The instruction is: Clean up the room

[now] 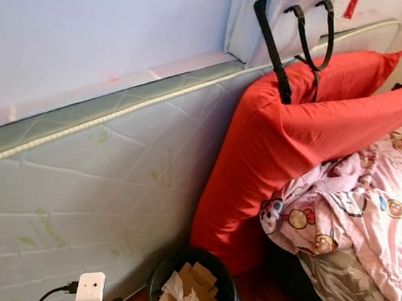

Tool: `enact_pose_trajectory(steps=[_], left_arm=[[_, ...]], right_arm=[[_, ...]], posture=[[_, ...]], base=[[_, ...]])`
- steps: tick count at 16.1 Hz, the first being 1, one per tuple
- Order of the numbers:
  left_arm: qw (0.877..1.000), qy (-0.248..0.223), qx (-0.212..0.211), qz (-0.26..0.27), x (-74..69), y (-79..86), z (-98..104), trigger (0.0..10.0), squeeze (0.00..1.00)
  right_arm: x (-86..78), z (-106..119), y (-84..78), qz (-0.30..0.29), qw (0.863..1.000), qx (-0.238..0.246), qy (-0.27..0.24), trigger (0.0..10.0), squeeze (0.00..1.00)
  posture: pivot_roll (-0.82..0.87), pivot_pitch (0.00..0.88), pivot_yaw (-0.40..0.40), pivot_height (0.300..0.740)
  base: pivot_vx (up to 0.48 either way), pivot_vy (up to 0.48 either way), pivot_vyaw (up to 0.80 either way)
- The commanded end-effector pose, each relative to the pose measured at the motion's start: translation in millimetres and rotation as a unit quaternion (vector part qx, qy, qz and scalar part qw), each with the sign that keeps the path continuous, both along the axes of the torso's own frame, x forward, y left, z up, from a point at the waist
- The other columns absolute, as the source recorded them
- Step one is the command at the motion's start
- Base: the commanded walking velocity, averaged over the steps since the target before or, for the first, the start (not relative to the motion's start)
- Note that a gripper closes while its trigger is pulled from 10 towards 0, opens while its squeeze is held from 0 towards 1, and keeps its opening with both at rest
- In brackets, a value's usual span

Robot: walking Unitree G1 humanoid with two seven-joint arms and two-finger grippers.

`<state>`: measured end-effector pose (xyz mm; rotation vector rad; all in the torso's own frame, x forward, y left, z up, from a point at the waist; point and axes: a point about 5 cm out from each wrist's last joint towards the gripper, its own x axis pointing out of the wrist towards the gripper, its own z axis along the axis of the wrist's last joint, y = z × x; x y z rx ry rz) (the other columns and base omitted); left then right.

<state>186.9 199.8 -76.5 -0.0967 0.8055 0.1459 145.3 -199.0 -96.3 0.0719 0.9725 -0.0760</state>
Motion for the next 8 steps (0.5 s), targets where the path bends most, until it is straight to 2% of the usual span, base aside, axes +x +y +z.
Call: enact_pose_trajectory(steps=[1, 2, 8], left_arm=[[1.000, 0.010, 0.004, -0.002, -6.7, 0.6, -3.4, 10.0, 0.00], [1.000, 0.010, 0.003, 0.000, -7.0, 0.4, -3.5, 10.0, 0.00], [1.000, 0.009, -0.002, 0.006, -7.9, -0.9, -4.1, 10.0, 0.00]], right_arm=[[-0.7, -0.6, 1.3, 0.006, 1.000, 0.000, 0.005, 10.0, 0.00], [-0.9, -0.7, 1.3, 0.006, 1.000, 0.000, 0.005, 10.0, 0.00], [-1.8, -1.2, 2.7, 0.024, 1.000, -0.002, 0.008, 10.0, 0.00]], posture=[[-0.02, 0.000, -0.023, 0.740], [-0.02, 0.000, -0.023, 0.740], [-0.02, 0.000, -0.024, 0.740]], base=[[0.000, -0.480, -0.63], [0.000, -0.480, -0.63], [0.000, 0.000, -0.61]])
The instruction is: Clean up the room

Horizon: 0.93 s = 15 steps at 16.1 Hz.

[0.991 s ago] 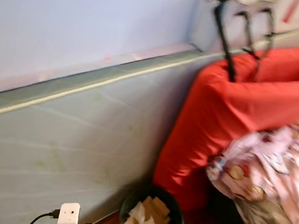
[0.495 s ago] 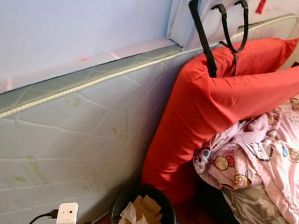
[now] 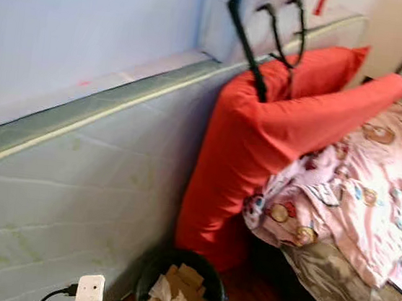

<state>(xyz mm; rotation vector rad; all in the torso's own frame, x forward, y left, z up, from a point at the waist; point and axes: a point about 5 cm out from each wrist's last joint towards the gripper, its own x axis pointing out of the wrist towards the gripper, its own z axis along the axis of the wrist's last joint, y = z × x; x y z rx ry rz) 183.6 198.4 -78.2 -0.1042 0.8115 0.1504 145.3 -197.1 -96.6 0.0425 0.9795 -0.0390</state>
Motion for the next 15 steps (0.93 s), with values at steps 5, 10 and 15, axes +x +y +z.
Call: enact_pose_trajectory(steps=[5, 10, 15], left_arm=[[1.000, 0.004, 0.002, 0.000, -2.6, -0.1, -1.4, 10.0, 0.00], [1.000, -0.002, 0.009, -0.007, 2.6, -1.3, 1.0, 10.0, 0.00], [1.000, -0.005, 0.011, -0.003, 4.8, -1.1, 2.0, 10.0, 0.00]], right_arm=[[0.1, 0.1, 0.3, 0.010, 1.000, 0.000, -0.001, 10.0, 0.00], [4.3, 2.2, -1.5, 0.008, 1.000, 0.000, -0.010, 10.0, 0.00], [5.3, 2.6, -2.8, 0.008, 1.000, 0.000, -0.008, 10.0, 0.00]], posture=[[-0.02, 0.000, -0.023, 0.740], [-0.01, 0.000, -0.034, 0.740], [-0.01, 0.009, -0.043, 0.740]], base=[[0.000, 0.000, -0.34], [0.000, -0.189, 0.00], [0.000, -0.348, -0.12]])
